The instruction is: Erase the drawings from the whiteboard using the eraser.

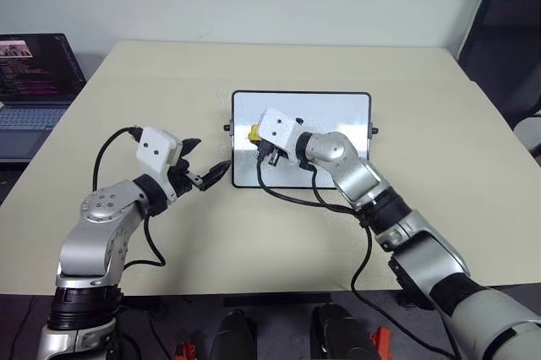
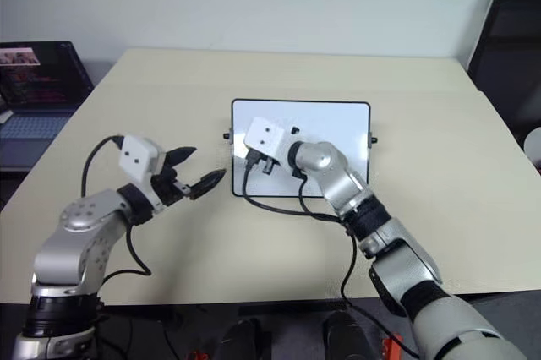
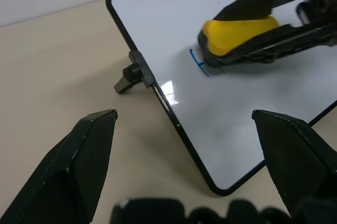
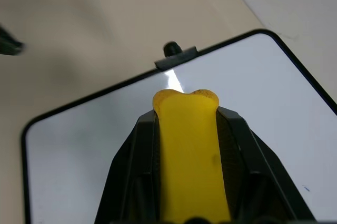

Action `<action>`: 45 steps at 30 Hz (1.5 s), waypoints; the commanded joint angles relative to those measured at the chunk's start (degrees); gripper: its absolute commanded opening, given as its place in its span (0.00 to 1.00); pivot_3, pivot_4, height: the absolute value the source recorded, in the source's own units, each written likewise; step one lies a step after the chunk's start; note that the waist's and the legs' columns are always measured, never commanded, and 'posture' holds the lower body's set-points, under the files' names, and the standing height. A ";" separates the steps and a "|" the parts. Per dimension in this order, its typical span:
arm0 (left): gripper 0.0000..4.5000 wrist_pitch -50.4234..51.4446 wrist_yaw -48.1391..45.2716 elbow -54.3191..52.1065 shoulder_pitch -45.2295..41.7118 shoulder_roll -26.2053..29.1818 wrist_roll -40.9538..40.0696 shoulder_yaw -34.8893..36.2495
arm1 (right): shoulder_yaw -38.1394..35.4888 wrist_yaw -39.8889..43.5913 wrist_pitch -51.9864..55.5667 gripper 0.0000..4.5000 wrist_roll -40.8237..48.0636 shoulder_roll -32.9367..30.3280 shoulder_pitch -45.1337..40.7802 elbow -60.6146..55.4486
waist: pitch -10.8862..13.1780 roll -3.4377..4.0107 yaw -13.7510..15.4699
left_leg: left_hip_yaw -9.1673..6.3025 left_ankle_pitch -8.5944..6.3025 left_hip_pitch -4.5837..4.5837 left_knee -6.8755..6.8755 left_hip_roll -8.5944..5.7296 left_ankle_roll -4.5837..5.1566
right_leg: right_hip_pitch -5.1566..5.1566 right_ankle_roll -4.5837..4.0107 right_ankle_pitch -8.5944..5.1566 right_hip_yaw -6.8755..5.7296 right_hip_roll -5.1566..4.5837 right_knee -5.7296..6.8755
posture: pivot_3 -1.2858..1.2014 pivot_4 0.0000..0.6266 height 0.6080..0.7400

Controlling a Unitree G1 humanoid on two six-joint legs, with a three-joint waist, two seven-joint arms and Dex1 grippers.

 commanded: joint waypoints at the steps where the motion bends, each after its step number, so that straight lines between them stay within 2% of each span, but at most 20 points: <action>1: 1.00 -0.84 0.01 -2.46 0.03 -0.35 -0.44 -0.08 | -1.93 -2.39 -3.31 0.25 -1.32 0.76 -3.71 5.48 | 0.00 0.00 -0.01 | -0.01 0.00 0.00 0.00 0.00 0.00 | 0.00 0.00 0.00 0.00 0.00 0.01 | 0.52 0.24 1.00; 5: 1.00 -0.96 0.22 -2.71 0.21 -0.65 -0.37 -0.32 | -1.19 -1.05 -5.72 0.25 -2.44 1.24 -4.62 9.48 | 0.00 0.00 -0.07 | -0.01 0.00 0.01 0.00 0.00 0.00 | 0.01 0.00 0.00 0.00 0.01 0.02 | 0.52 0.24 1.00; 9: 1.00 -1.34 0.34 -2.45 0.42 -0.88 -0.30 -0.55 | 2.85 7.96 -4.66 0.25 -4.07 0.25 -2.51 7.44 | 0.00 0.00 -0.10 | -0.02 0.00 0.05 0.02 0.00 0.00 | 0.03 -0.01 0.00 0.01 0.01 0.07 | 0.52 0.24 1.00; 11: 1.00 -1.42 0.50 -2.47 0.50 -1.12 -0.31 -0.66 | 4.02 6.99 -6.25 0.25 -6.30 -0.18 -2.79 7.89 | 0.00 0.00 -0.11 | -0.02 0.00 0.09 0.02 0.00 0.00 | 0.05 -0.01 0.00 0.01 0.02 0.10 | 0.52 0.24 1.00; 16: 1.00 -1.87 0.48 -2.17 0.54 -1.39 -0.04 -0.90 | 2.14 -4.13 -11.28 0.25 -9.83 1.44 -7.10 13.61 | 0.00 0.00 -0.10 | -0.03 0.01 0.12 0.04 0.00 0.01 | 0.04 -0.19 -0.04 0.02 0.02 0.17 | 0.52 0.24 1.00; 19: 1.00 -2.06 0.53 -2.18 0.66 -1.44 0.01 -0.92 | 1.71 -4.26 -11.00 0.25 -9.72 2.21 -8.12 16.21 | 0.00 0.00 -0.07 | -0.04 0.02 0.13 0.08 -0.01 0.02 | 0.04 -0.24 0.00 0.01 0.02 0.21 | 0.52 0.24 1.00; 26: 1.00 -2.46 0.53 -2.19 1.18 -1.51 0.03 -0.83 | 3.28 12.19 -4.32 0.25 -7.21 1.17 -2.72 11.14 | -0.01 -0.01 -0.07 | -0.04 0.03 0.19 0.06 0.00 0.02 | 0.10 -0.20 -0.02 0.02 0.04 0.19 | 0.52 0.24 1.00; 28: 1.00 -2.57 0.48 -2.09 1.20 -1.54 0.04 -0.89 | 3.08 13.84 -3.18 0.25 -7.30 0.68 -1.87 9.37 | -0.01 -0.01 -0.07 | -0.05 0.03 0.19 0.06 0.00 0.03 | 0.10 -0.20 -0.02 0.02 0.04 0.21 | 0.52 0.24 1.00; 29: 1.00 -2.64 0.43 -2.00 1.17 -1.56 0.07 -0.94 | 2.84 13.21 -3.39 0.25 -7.71 0.46 -1.89 9.05 | -0.01 0.00 -0.07 | -0.05 0.03 0.20 0.07 0.00 0.02 | 0.11 -0.20 -0.02 0.02 0.04 0.21 | 0.52 0.24 1.00; 34: 1.00 -3.00 0.19 -1.47 0.76 -1.73 0.14 -1.41 | -0.24 -1.80 -7.80 0.25 -10.37 0.24 -6.83 13.85 | 0.00 0.00 -0.02 | -0.05 0.03 0.23 0.11 -0.02 0.02 | 0.08 -0.30 0.03 0.02 0.03 0.36 | 0.52 0.24 1.00; 37: 1.00 -3.13 0.11 -1.25 0.50 -1.81 0.12 -1.60 | -1.02 -3.51 -8.14 0.25 -10.01 0.17 -8.04 15.82 | -0.01 0.00 0.01 | -0.05 0.03 0.24 0.12 -0.02 0.03 | 0.06 -0.33 0.05 0.02 0.03 0.43 | 0.52 0.24 1.00; 39: 1.00 -3.21 0.05 -1.08 0.39 -1.76 0.10 -1.64 | 0.00 0.23 -7.46 0.25 -9.69 -0.12 -7.08 15.56 | -0.01 -0.01 -0.07 | -0.05 0.04 0.27 0.12 -0.02 0.04 | 0.07 -0.34 0.05 0.04 0.03 0.44 | 0.52 0.24 1.00; 43: 1.00 -3.34 -0.11 -0.90 0.25 -1.76 0.03 -1.70 | 4.87 13.34 -5.68 0.25 -10.33 -2.49 -2.34 10.21 | -0.03 -0.03 -0.07 | -0.06 0.05 0.36 0.10 -0.01 0.06 | 0.13 -0.30 -0.06 0.04 0.05 0.47 | 0.52 0.24 1.00; 45: 1.00 -3.41 -0.19 -0.81 0.20 -1.74 0.04 -1.75 | 6.16 15.62 -5.85 0.25 -11.28 -3.49 -1.41 7.89 | -0.03 -0.02 -0.11 | -0.05 0.05 0.38 0.10 -0.02 0.06 | 0.14 -0.26 -0.10 0.06 0.05 0.49 | 0.52 0.24 1.00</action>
